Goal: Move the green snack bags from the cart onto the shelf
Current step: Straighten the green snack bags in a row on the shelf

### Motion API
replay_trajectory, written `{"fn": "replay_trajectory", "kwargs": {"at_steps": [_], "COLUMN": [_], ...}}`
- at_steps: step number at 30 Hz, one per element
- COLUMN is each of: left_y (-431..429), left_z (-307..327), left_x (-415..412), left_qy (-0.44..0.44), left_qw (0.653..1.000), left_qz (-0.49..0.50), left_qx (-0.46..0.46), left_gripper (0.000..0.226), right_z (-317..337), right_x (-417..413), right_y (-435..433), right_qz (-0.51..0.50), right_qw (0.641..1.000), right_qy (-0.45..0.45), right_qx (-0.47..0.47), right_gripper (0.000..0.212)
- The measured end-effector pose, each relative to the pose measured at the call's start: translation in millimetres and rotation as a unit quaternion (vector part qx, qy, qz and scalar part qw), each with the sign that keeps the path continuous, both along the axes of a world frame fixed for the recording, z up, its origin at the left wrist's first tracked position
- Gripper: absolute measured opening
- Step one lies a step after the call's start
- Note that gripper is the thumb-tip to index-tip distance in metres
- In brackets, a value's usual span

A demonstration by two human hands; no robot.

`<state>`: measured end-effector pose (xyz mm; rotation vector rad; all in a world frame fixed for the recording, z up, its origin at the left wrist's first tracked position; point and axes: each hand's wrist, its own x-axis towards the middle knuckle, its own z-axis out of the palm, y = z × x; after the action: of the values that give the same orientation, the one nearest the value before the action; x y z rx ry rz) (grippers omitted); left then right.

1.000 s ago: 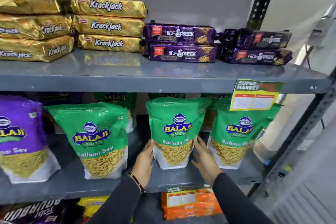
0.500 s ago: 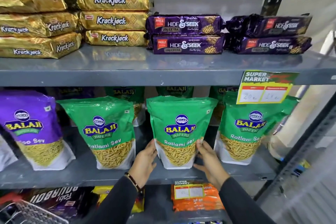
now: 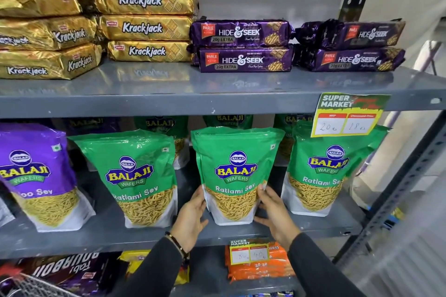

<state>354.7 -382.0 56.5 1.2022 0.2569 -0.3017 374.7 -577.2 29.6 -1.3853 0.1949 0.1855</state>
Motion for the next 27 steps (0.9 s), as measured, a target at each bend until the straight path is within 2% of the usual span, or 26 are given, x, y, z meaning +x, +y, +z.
{"fn": "replay_trajectory", "kwargs": {"at_steps": [4,6,8,10,12,14,17,18,20,22,25,27], "left_y": [-1.0,-10.8,-24.5,-44.9,-70.2,-102.3,-146.1,-157.7,-174.0,-186.0,-194.0,-197.2], "left_z": [-5.4,-2.9,8.2,18.9,20.8,16.7,13.9,13.3,11.0,8.0,4.3,2.1], "left_x": [-0.4,-6.2,-18.1,-33.7,-43.0,-39.8,-20.3,-12.0,4.6,20.1,36.0,40.5], "left_qy": [-0.019,-0.088,-0.188,-0.282,-0.336,-0.329,-0.272,-0.247,-0.194,-0.137,-0.112,-0.116], "left_qw": [1.000,0.989,0.946,0.902,0.894,0.915,0.950,0.958,0.970,0.977,0.977,0.978], "left_qz": [0.019,0.109,0.254,0.302,0.244,0.148,0.017,-0.009,-0.047,-0.079,-0.101,-0.094], "left_qx": [0.007,0.043,0.075,0.123,0.169,0.179,0.150,0.144,0.140,0.141,0.153,0.143], "left_gripper": [0.043,0.041,0.030,0.023,0.020,0.023,0.054,0.066,0.084,0.096,0.100,0.096], "right_z": [-2.4,-1.5,-1.2,-0.1,0.7,2.0,3.3,3.1,1.1,-1.3,-4.6,-3.8], "right_x": [1.2,-1.7,-6.0,-12.7,-16.8,-15.3,-3.2,0.7,7.9,12.5,15.4,16.1], "right_y": [-1.4,-5.9,-19.4,-43.5,-75.6,-108.0,-142.2,-150.5,-161.7,-169.9,-174.9,-177.9], "right_qz": [0.000,-0.051,-0.153,-0.255,-0.324,-0.363,-0.395,-0.390,-0.336,-0.251,-0.153,-0.125], "right_qw": [1.000,0.998,0.985,0.957,0.929,0.913,0.898,0.900,0.928,0.959,0.981,0.986], "right_qy": [-0.008,-0.033,-0.078,-0.131,-0.174,-0.184,-0.188,-0.182,-0.152,-0.131,-0.113,-0.108], "right_qx": [0.000,-0.017,-0.029,-0.035,-0.033,-0.033,-0.044,-0.060,-0.059,-0.011,0.024,0.019], "right_gripper": [0.034,0.028,0.011,0.023,0.031,0.031,0.016,0.007,0.024,0.041,0.063,0.057]}}
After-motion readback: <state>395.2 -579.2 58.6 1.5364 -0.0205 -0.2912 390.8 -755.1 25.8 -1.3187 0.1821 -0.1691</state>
